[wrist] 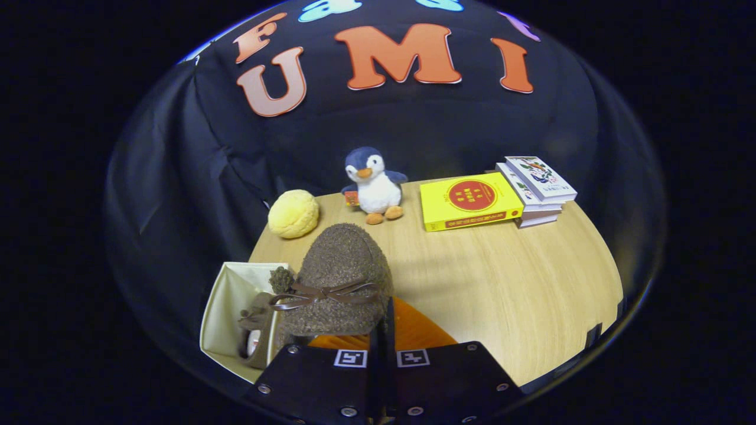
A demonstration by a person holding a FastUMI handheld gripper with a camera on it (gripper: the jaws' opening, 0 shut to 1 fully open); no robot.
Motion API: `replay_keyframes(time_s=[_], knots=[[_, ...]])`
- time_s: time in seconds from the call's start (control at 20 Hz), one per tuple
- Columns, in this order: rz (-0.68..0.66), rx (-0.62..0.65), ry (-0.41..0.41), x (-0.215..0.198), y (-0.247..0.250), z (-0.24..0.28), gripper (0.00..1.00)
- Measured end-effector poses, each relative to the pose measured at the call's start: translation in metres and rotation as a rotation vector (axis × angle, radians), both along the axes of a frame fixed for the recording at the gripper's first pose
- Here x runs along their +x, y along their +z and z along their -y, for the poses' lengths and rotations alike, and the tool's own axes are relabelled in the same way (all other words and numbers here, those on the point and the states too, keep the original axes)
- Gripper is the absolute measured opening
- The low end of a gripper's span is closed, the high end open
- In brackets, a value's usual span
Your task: Open the storage box then place both shoes into the box .Put the left shoe in first, then the right shoe, with the right side of both shoes facing outward in a uniform manner.
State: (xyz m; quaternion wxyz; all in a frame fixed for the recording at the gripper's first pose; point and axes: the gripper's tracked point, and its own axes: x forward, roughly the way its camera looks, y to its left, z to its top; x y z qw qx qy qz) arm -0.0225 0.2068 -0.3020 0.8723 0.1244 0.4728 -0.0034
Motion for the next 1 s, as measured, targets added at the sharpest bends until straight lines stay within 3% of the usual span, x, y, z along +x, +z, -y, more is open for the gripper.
replay_keyframes(time_s=[0.3, 0.5, 1.0], knots=[[0.0, 0.001, 0.11, 0.013, 0.017, -0.099, 0.04], [-0.029, -0.015, 0.158, 0.011, -0.003, -0.152, 0.04], [-0.178, -0.128, 0.199, -0.013, -0.085, -0.183, 0.04]])
